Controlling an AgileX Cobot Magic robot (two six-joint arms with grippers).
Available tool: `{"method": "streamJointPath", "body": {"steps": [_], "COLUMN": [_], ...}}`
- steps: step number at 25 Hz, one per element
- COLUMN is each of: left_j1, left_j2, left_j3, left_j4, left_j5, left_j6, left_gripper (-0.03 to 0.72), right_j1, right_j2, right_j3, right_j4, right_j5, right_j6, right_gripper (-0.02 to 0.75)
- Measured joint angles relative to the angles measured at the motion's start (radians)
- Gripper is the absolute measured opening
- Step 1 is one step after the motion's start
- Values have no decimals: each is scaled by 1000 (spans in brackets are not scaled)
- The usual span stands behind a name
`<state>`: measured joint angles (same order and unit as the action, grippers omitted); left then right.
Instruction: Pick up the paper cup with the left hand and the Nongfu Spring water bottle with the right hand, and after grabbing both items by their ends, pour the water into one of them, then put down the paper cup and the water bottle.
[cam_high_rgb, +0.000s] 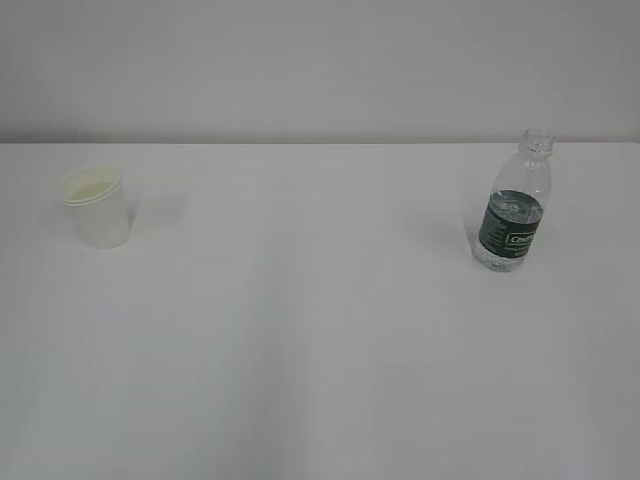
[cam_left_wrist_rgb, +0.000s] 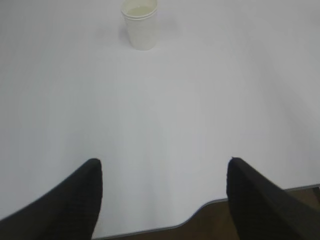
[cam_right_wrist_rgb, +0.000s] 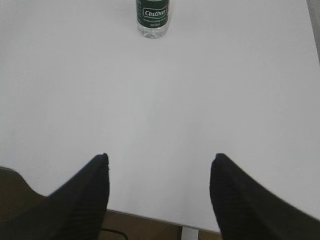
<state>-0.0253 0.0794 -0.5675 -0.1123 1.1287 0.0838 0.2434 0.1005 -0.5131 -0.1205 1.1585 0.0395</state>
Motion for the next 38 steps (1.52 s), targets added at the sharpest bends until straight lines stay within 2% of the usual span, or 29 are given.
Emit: {"method": "streamJointPath", "body": {"steps": [10, 26, 33, 38], "left_j1": [0, 0, 0, 0], "left_j2": [0, 0, 0, 0], "left_j3": [30, 36, 36, 36], "left_j4": [10, 9, 9, 9], "left_j5": [-9, -18, -18, -18], "left_j6": [0, 0, 0, 0], "left_gripper": [524, 518, 518, 518], "right_j1": [0, 0, 0, 0], "right_j2": [0, 0, 0, 0], "right_j3": [18, 18, 18, 18], "right_j4": [4, 2, 2, 2], "right_j5": [-11, -17, -20, -20], "right_j6": [0, -2, -2, -2], "right_gripper": [486, 486, 568, 585]}}
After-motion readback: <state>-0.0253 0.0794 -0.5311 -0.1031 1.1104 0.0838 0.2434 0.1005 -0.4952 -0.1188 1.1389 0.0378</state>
